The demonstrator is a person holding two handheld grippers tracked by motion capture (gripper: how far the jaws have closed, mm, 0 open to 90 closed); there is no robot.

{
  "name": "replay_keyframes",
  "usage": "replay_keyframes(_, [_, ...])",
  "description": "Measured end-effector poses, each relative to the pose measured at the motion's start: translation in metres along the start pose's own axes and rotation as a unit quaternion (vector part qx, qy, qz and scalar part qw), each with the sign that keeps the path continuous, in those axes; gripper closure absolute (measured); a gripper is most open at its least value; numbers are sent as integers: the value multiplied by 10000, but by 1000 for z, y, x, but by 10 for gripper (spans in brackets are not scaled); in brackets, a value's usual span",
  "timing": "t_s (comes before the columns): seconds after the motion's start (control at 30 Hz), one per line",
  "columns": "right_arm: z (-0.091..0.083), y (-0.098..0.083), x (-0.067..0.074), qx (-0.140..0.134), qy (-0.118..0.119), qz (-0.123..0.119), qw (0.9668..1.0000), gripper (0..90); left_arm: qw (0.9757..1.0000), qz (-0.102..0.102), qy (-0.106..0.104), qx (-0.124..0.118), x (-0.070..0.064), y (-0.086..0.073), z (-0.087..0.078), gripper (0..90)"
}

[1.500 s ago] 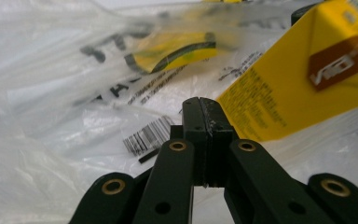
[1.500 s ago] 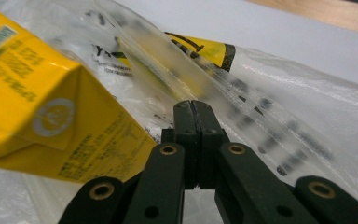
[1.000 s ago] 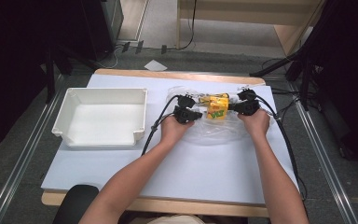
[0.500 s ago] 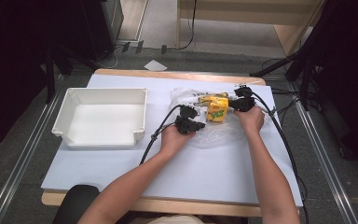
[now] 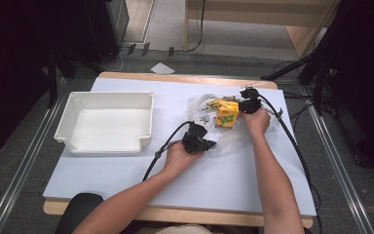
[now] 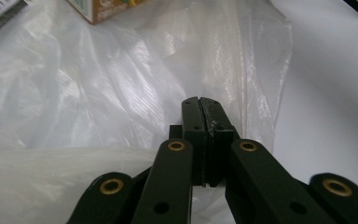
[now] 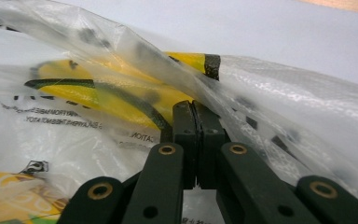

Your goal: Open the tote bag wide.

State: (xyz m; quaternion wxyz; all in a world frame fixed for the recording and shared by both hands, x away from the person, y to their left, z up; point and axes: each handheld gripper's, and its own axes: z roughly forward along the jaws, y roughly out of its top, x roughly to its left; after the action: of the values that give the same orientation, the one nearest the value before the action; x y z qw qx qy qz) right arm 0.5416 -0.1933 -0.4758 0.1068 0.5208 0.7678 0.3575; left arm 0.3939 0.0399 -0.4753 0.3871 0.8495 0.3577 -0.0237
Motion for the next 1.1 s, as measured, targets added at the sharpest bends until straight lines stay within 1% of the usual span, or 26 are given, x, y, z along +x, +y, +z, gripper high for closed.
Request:
replay_keyframes(0.03, [0,1,0,-19,-15,-39,10000,896,10000,11,-36,14,-1,-2,-1,900])
replay_keyframes(0.07, [1,1,-1,-4,-36,-21,10000,896,10000,25,-32,0,-3,-4,-2,900])
replay_keyframes(0.13, [1,3,-2,18,-49,78,10000,897,10000,46,-70,12,-5,-8,-4,900])
replay_keyframes(0.17, [1,4,-3,43,-67,133,9999,897,9999,86,-73,10,-6,-10,-5,900])
replay_keyframes(0.23, [2,5,-4,26,-81,222,9997,897,9999,92,-101,39,-7,-13,-8,900])
replay_keyframes(0.3, [3,6,-6,5,-87,242,9997,899,9998,100,-141,24,-7,-16,-10,900])
replay_keyframes(0.37, [4,7,-6,-4,-133,204,9997,899,9998,141,-152,36,-7,-19,-13,900])
replay_keyframes(0.43, [5,8,-6,0,-169,148,9997,899,9998,107,-174,20,-7,-22,-15,900])
replay_keyframes(0.53, [7,9,-6,-58,-199,140,9997,899,9998,135,-135,-13,-8,-24,-17,899])
replay_keyframes(0.6, [8,10,-6,-72,-228,114,9996,899,9997,180,-133,47,-8,-24,-19,899])
replay_keyframes(0.63, [8,10,-5,-79,-252,107,9996,899,9998,156,-127,32,-9,-24,-19,900])
replay_keyframes(0.67, [9,10,-5,-101,-284,70,9995,899,9998,175,-114,49,-9,-25,-20,900])
replay_keyframes(0.73, [9,10,-5,-171,-505,-95,9985,900,9998,141,-125,25,-8,-26,-21,900])
replay_keyframes(0.77, [10,10,-6,-191,-517,-24,9985,900,9998,150,-143,27,-7,-26,-21,900])
replay_keyframes(0.83, [10,11,-7,-207,-470,65,9987,899,9998,130,-152,-13,-6,-26,-20,898])
replay_keyframes(0.9, [11,11,-6,-211,-402,73,9989,900,9998,75,-172,-47,-5,-26,-20,890])
replay_keyframes(1.0, [8,10,-4,-96,-343,76,9993,900,9998,46,-202,-73,-4,-23,-18,889])
replay_keyframes(1.03, [8,11,-4,-62,-323,68,9994,900,9997,31,-207,-123,-4,-22,-18,889])
replay_keyframes(1.1, [4,11,-2,-15,-269,59,9996,900,9998,47,-154,-123,-4,-20,-18,889])
